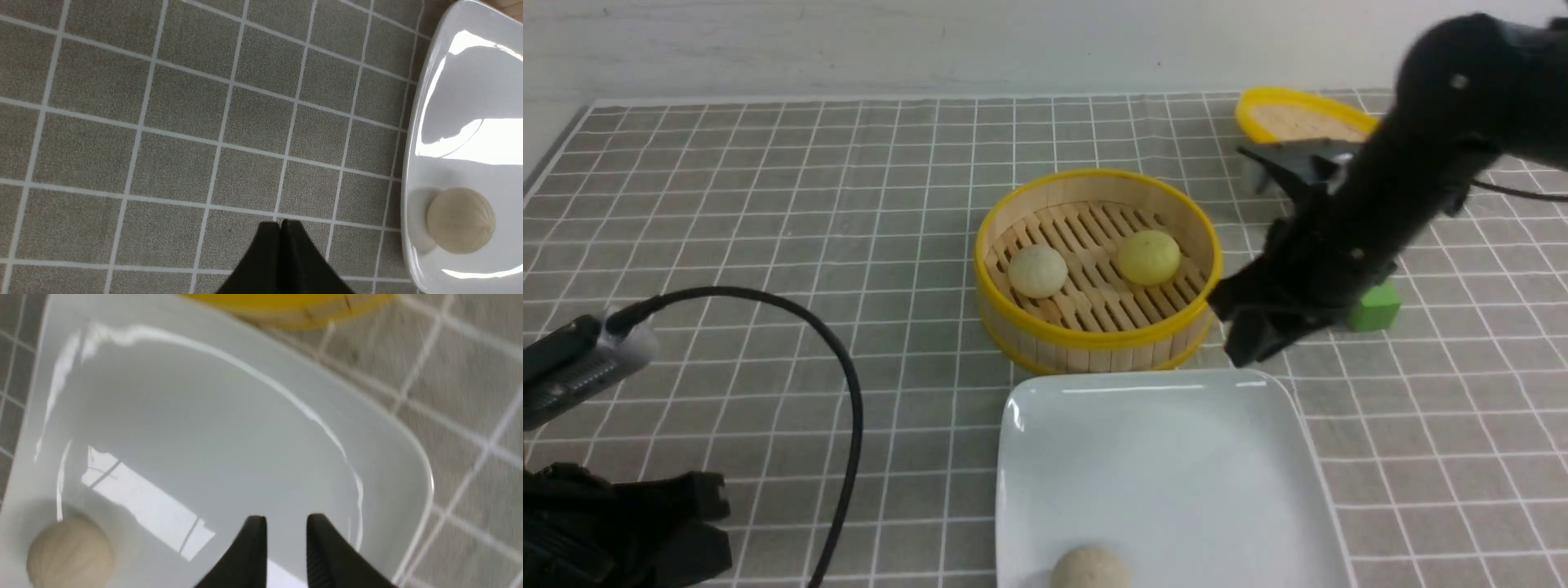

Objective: Put the steamed buns into the plate on the grey tablecloth.
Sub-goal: 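Reach toward a bun in the bamboo steamer with the right gripper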

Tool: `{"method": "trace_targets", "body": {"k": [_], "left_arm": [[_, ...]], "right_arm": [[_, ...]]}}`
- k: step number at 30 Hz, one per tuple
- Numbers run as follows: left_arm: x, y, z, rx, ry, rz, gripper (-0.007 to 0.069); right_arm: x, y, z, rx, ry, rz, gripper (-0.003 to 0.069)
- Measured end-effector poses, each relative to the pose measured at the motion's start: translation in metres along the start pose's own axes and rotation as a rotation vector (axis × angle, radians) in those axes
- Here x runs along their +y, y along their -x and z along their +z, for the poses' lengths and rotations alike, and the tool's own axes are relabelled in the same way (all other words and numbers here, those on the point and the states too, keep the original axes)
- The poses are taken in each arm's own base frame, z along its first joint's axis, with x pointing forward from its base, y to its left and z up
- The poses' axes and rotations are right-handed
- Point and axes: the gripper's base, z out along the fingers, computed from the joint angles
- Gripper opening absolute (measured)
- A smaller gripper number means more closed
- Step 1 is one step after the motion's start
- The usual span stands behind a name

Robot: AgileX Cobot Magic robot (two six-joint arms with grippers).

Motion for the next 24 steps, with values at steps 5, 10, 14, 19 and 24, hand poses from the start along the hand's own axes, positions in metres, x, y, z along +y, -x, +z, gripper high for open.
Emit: {"method": "trace_targets", "body": {"k": [5,10,14,19,24], "left_arm": [[0.000,-0.001,0.000,0.013,-0.001,-0.001,0.0023],[0.000,-0.001,0.000,0.015,-0.001,-0.001,0.0030],[0.000,-0.001,0.000,0.015,-0.001,-0.001,0.0036],[0.000,-0.001,0.000,0.015,-0.001,-0.001,0.0041],[0.000,-0.001,0.000,0.012,-0.001,-0.001,0.0050]], "right_arm": [[0.002,0.062,-0.008,-0.053,-0.088,-0.018,0.0230],[0.000,0.092,-0.009,-0.137,-0.115,-0.009,0.0252],[-0.007,0.113,0.022,-0.144,-0.113,-0.011,0.0281],[-0.024,0.116,0.066,-0.084,-0.156,-0.009,0.0290],[-0.024,0.120,0.068,-0.109,-0.157,-0.012,0.0206]]}}
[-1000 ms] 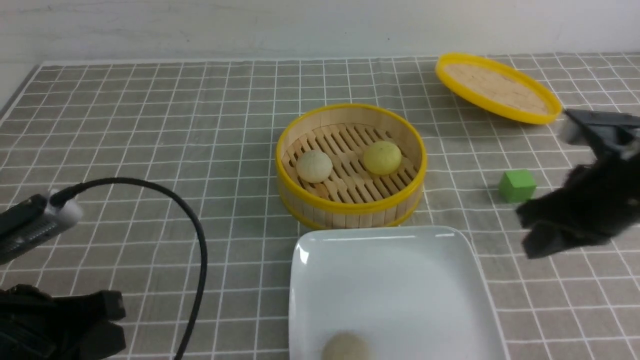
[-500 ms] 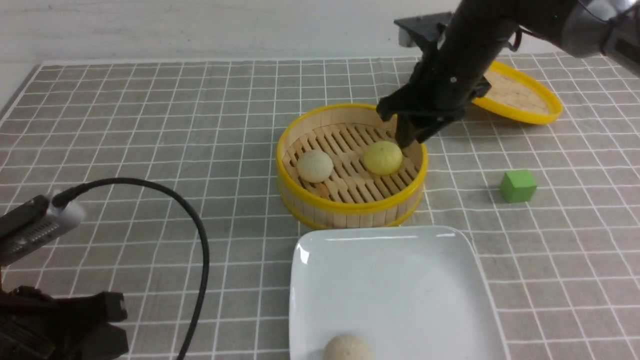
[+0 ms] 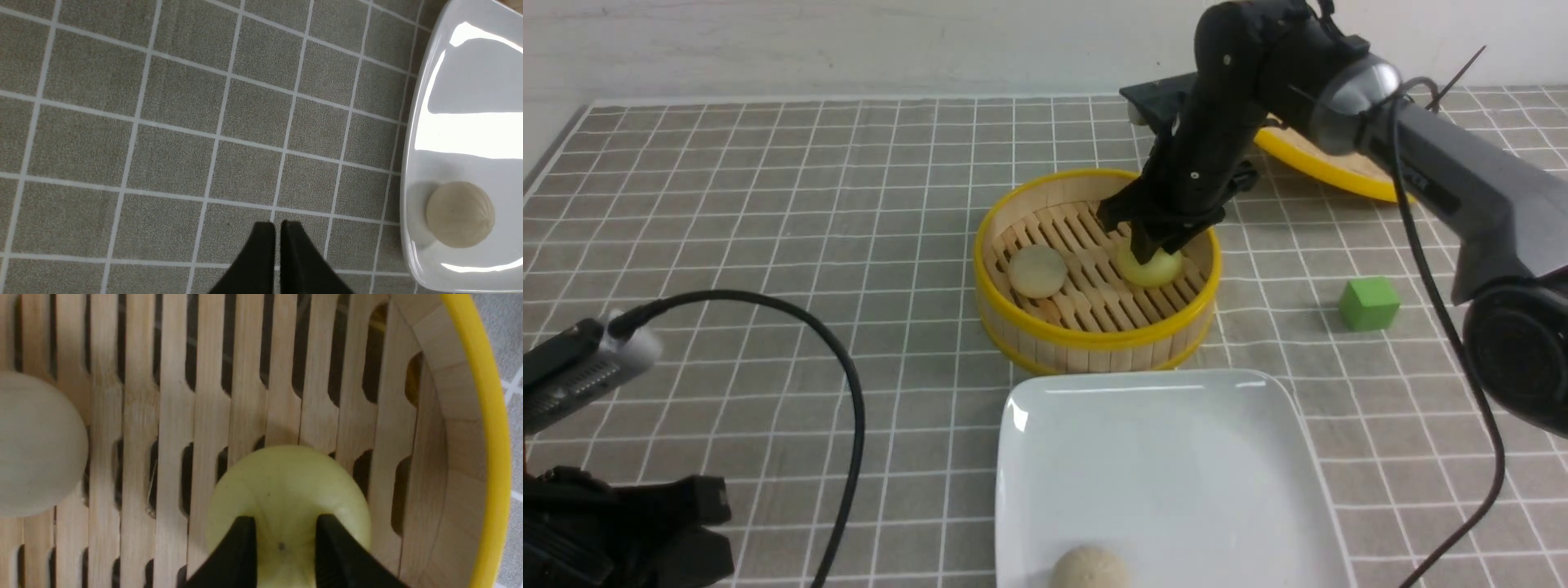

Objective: Put the steamed buns into the plate on the grey tablecloth.
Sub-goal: 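Reach toward a bun in the bamboo steamer with the right gripper, then move the steamed bun from the bamboo steamer onto the white plate with the right gripper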

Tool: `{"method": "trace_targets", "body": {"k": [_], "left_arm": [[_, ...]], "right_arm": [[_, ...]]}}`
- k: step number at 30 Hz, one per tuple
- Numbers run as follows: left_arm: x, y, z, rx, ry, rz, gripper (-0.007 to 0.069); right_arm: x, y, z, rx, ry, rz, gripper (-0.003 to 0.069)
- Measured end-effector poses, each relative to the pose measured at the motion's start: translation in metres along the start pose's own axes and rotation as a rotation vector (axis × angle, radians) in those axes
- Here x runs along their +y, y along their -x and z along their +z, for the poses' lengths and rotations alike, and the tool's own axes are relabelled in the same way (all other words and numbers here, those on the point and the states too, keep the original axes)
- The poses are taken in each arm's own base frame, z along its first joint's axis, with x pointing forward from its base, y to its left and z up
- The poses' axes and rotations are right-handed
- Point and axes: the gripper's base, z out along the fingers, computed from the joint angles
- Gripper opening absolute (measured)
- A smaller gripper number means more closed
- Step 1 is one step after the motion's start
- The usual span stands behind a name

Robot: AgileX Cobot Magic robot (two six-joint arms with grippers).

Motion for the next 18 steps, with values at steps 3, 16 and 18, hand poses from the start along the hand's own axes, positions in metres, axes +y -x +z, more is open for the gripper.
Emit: {"method": "trace_targets", "body": {"k": [3,16,18], "left_arm": [[0.000,0.000,0.000,-0.001,0.000,0.000,0.0052],[0.000,0.002,0.000,-0.017,0.000,0.000,0.0066],[0.000,0.002,0.000,-0.017,0.000,0.000,0.0069]], "right_arm": [[0.000,0.000,0.000,0.002,-0.001,-0.001,0.0110],[0.029,0.001,-0.158,-0.249,0.072,-0.033,0.0006],[0.036,-0.008,-0.187,-0.284,0.095,-0.036,0.0006]]}}
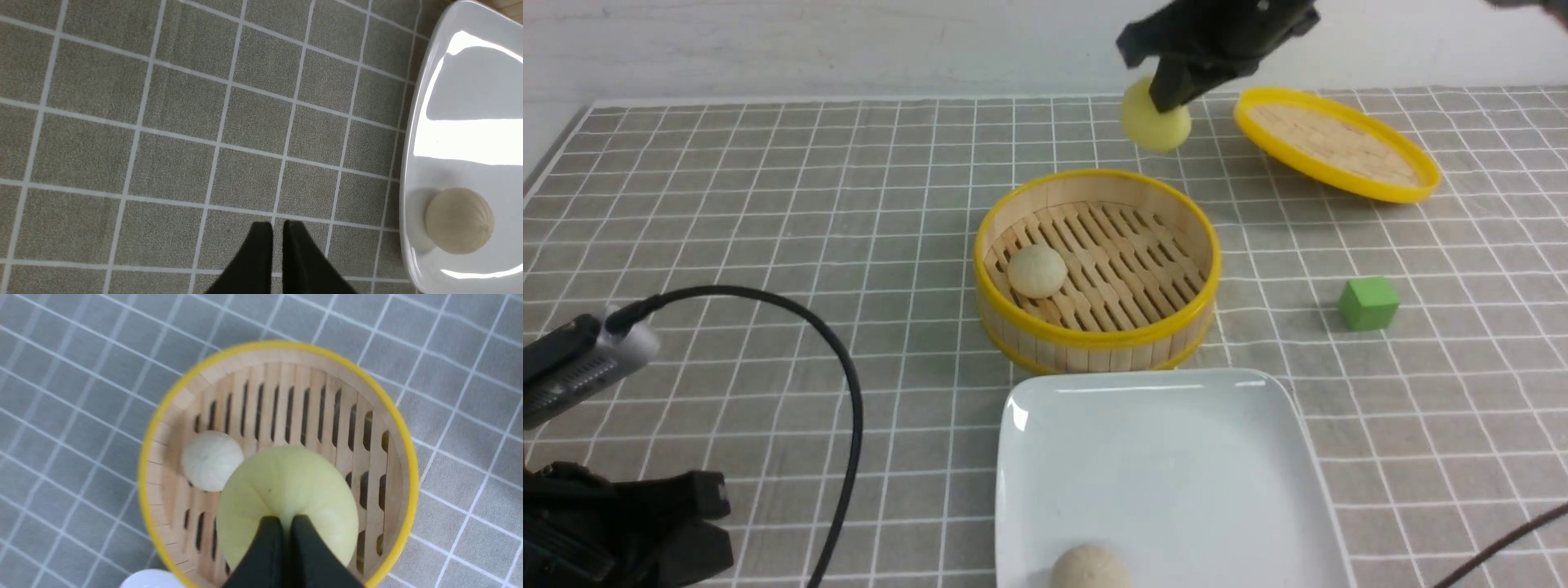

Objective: Put the steamed buns into the plate on the grey tablecloth.
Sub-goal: 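Move the steamed bun from the bamboo steamer onto the white plate with the right gripper, then reach into the bamboo steamer and grasp a bun with the left gripper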

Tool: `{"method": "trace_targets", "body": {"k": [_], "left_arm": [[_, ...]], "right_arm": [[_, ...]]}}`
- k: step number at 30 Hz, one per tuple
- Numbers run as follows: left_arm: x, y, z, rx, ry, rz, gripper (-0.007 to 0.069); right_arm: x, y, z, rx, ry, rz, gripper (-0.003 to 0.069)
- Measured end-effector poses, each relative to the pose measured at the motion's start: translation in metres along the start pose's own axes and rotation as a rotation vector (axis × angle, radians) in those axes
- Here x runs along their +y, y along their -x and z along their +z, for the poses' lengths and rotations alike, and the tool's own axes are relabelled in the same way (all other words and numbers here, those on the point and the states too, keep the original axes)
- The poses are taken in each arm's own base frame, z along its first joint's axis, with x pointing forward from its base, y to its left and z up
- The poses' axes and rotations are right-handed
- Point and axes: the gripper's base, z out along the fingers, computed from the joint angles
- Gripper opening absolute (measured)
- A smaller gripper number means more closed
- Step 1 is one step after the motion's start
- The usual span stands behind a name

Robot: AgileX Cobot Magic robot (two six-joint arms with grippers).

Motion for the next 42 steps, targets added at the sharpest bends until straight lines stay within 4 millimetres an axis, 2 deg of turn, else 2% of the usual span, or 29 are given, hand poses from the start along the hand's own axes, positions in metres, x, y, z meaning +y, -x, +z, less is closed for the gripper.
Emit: {"method": "trace_targets", "body": {"k": [2,5,6,7,8,9,11,12,13,16,19,20,22,23,26,28,29,30,31,33,36,37,38,41,42], "left_arm": [[0.000,0.000,0.000,0.000,0.000,0.000,0.0069],[0.000,0.000,0.000,0.000,0.000,0.000,0.0073],[0.000,0.000,0.000,0.000,0.001,0.001,0.0074],[0.000,0.000,0.000,0.000,0.001,0.001,0.0074],[0.000,0.000,0.000,-0.001,0.001,0.001,0.0074],[0.000,0.001,0.000,-0.010,0.001,0.001,0.0076],[0.000,0.003,0.000,-0.028,0.001,0.001,0.0079],[0.000,0.004,0.000,-0.045,0.001,0.001,0.0081],[0.000,0.004,0.000,-0.048,0.001,0.001,0.0081],[0.000,0.008,0.000,-0.090,0.001,0.001,0.0083],[0.000,0.010,-0.001,-0.110,0.001,0.001,0.0083],[0.000,0.011,-0.001,-0.119,0.000,0.000,0.0084],[0.000,0.012,-0.001,-0.129,0.000,0.000,0.0087],[0.000,0.013,-0.001,-0.146,0.000,0.000,0.0090],[0.000,0.016,-0.001,-0.172,-0.003,-0.003,0.0093],[-0.002,0.018,-0.002,-0.196,-0.020,-0.021,0.0098],[-0.002,0.018,-0.002,-0.198,-0.023,-0.023,0.0099],[-0.005,0.022,-0.004,-0.205,-0.038,-0.033,0.0102],[-0.005,0.022,-0.004,-0.203,-0.039,-0.035,0.0103],[-0.013,0.033,-0.010,-0.213,-0.071,-0.047,0.0109],[-0.033,0.063,-0.024,-0.227,-0.124,-0.044,0.0125],[-0.034,0.065,-0.023,-0.221,-0.124,-0.046,0.0126],[-0.043,0.082,-0.028,-0.203,-0.138,-0.034,0.0137],[-0.053,0.102,-0.030,-0.164,-0.154,-0.021,0.0160],[-0.061,0.117,-0.031,-0.140,-0.168,-0.013,0.0188]], "right_arm": [[0.005,-0.004,-0.016,-0.009,0.006,-0.003,0.0006],[0.014,-0.036,-0.033,0.080,0.015,0.003,0.0006],[0.015,-0.050,-0.031,0.128,0.019,0.012,0.0008],[0.014,-0.053,-0.028,0.144,0.019,0.015,0.0008],[0.014,-0.064,-0.027,0.181,0.023,0.024,0.0008],[0.010,-0.096,-0.011,0.305,0.028,0.056,0.0009],[0.006,-0.125,0.006,0.419,0.028,0.087,0.0012],[0.002,-0.147,0.022,0.484,0.026,0.114,0.0015],[0.001,-0.150,0.024,0.497,0.025,0.117,0.0016],[-0.007,-0.180,0.053,0.502,0.014,0.168,0.0035],[-0.013,-0.196,0.071,0.477,-0.009,0.189,0.0071],[-0.016,-0.201,0.078,0.467,-0.017,0.198,0.0107],[-0.017,-0.205,0.084,0.467,-0.021,0.203,0.0160],[-0.018,-0.206,0.087,0.469,-0.021,0.212,0.0230],[-0.017,-0.206,0.088,0.470,-0.017,0.219,0.0309],[-0.016,-0.203,0.085,0.483,-0.011,0.214,0.0394],[-0.016,-0.203,0.084,0.485,-0.010,0.215,0.0400],[-0.014,-0.195,0.075,0.488,-0.007,0.177,0.0433],[-0.014,-0.194,0.074,0.489,-0.009,0.173,0.0435],[-0.012,-0.177,0.056,0.465,-0.011,0.079,0.0445],[-0.009,-0.159,0.028,0.441,-0.040,-0.014,0.0427],[-0.009,-0.158,0.025,0.438,-0.042,-0.018,0.0423],[-0.007,-0.153,0.012,0.436,-0.051,-0.041,0.0399],[-0.006,-0.152,-0.001,0.435,-0.058,-0.075,0.0364],[-0.006,-0.152,-0.012,0.436,-0.074,-0.105,0.0318]]}}
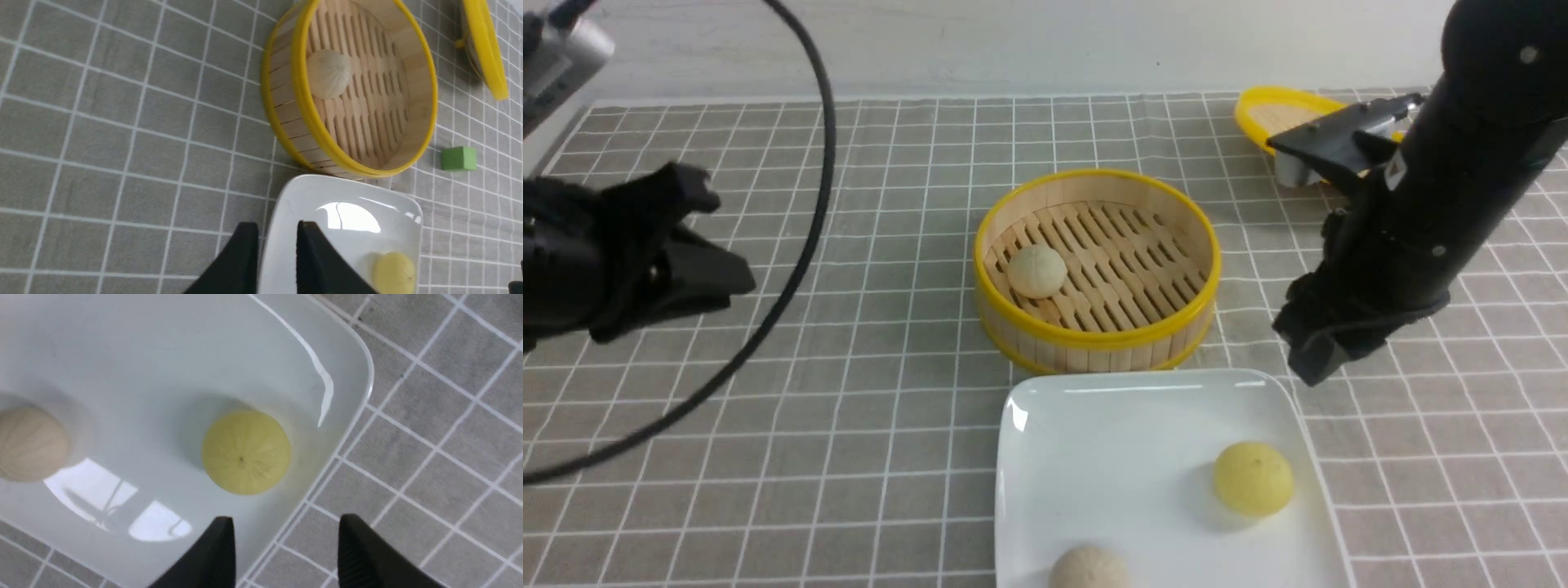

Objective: Put the steamed buns into the plate on the grey tablecloth.
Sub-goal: 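Reach into the bamboo steamer and grasp a bun with the left gripper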

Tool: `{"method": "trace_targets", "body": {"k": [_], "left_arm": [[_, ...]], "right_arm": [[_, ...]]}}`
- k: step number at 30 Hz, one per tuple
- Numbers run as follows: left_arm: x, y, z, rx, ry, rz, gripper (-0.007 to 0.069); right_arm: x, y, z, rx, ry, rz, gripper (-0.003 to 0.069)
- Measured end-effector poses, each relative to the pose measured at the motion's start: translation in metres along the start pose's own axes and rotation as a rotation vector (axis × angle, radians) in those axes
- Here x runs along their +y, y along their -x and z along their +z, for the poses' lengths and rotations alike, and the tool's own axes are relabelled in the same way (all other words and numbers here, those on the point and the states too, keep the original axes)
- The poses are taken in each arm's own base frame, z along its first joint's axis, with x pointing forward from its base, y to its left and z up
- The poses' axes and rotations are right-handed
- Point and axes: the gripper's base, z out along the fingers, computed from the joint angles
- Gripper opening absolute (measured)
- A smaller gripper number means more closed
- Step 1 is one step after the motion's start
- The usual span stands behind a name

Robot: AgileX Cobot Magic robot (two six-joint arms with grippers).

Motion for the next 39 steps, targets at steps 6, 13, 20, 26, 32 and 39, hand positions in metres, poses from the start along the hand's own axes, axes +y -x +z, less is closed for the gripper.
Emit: {"method": "trace_targets", "body": {"k": [6,13,20,26,32,39], "left_arm": [[-0.010,0.036,0.025,0.084,-0.023,-0.012,0.0303],[-0.070,0.026,0.105,0.293,-0.069,0.247,0.0391],[-0.119,0.030,0.177,0.315,0.051,0.387,0.0394],[-0.134,0.033,0.224,0.308,0.200,0.483,0.0394],[-0.132,0.027,0.266,0.313,0.292,0.482,0.0394],[-0.121,0.019,0.299,0.296,0.313,0.513,0.0377]], "right_arm": [[0.001,-0.013,-0.027,-0.055,-0.036,-0.003,0.0141],[0.011,-0.075,-0.050,-0.088,-0.027,0.022,-0.0015],[0.015,-0.127,-0.046,-0.071,-0.033,0.021,-0.0015],[0.012,-0.150,-0.039,-0.097,-0.087,0.005,-0.0014],[0.011,-0.153,-0.043,-0.188,-0.113,-0.005,-0.0010],[0.011,-0.148,-0.044,-0.240,-0.114,-0.005,-0.0006]]}}
